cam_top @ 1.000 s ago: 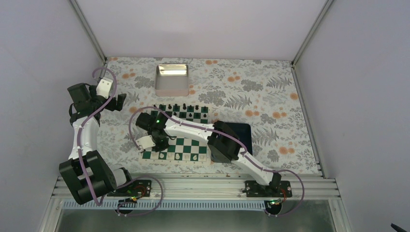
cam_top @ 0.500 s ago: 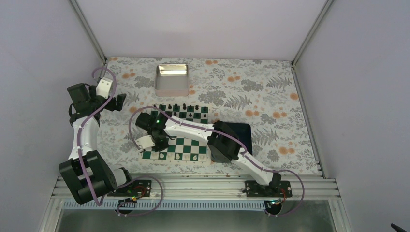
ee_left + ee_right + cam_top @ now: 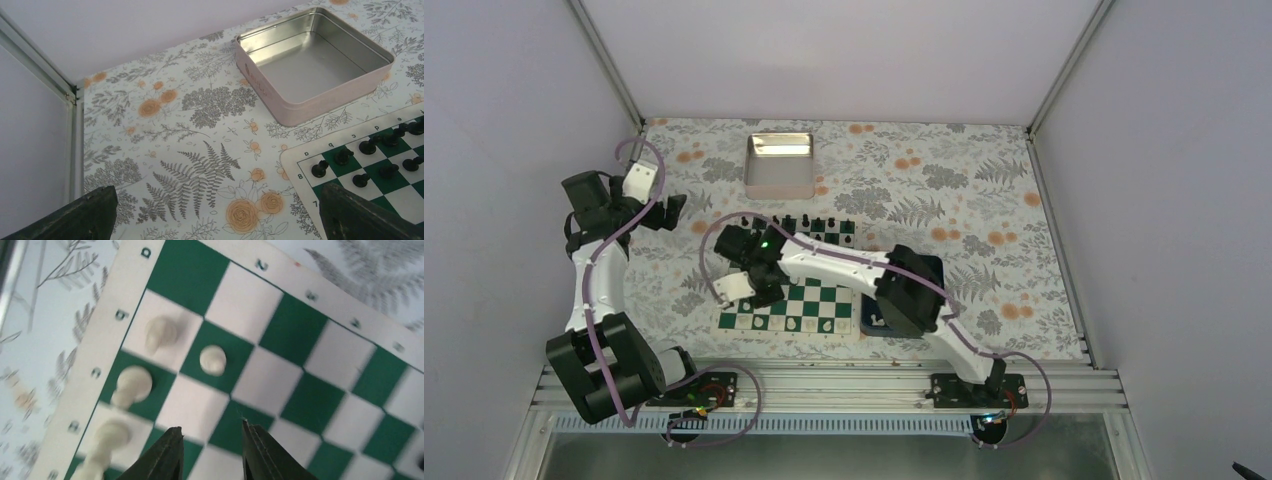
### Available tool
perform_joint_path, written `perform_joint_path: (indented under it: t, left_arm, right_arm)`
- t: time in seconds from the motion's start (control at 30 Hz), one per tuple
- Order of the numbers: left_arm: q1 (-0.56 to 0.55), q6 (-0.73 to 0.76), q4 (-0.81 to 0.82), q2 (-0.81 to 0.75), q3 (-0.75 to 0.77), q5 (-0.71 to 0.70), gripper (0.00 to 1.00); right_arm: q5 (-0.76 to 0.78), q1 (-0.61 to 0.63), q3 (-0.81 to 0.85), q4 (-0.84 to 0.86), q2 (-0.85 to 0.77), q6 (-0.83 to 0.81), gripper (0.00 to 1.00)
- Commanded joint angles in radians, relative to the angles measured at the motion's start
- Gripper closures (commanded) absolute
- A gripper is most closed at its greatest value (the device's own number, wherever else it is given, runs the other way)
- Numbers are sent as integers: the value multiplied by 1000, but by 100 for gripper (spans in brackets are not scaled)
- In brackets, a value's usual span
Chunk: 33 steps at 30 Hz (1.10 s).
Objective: Set up the chess pieces on the board
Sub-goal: Place the chess piece on the chessboard, then pick up the chess piece from the storage box.
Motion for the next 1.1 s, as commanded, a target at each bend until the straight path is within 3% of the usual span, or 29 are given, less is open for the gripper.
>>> perform_joint_path:
  t: [0.0,0.13,0.2,0.43,0.47,0.57,0.83,1.07]
  left_arm:
    - [-12,72,-76,-13,91,24,0]
    - [-87,154,-211,35,245,-51,0]
    - [-180,190,-327,80,348,-103,0]
    - [-689,211,-528,281,676,-482,0]
    - [-753,216,-554,323,715,-526,0]
    - [-928,238,-604,439,786,-619,0]
    - [-1205,286,-664,627,920,-623,0]
    - [-1351,309,-718,772,1035,-533,7]
  right_arm:
    - [52,-41,-105,18,-197,34,66]
    - [84,-132,-286,73,-352,65,59]
    - [87,-200,-362,90,-426,83,58]
    - [40,-605,-620,174,-678,99,44]
    - [27,-663,-653,187,-728,100,38]
    - [-11,-815,-742,236,-819,111,2]
    - [-67,-1123,-933,412,-920,198,0]
    - [76,-1172,-964,535,-862,263,0]
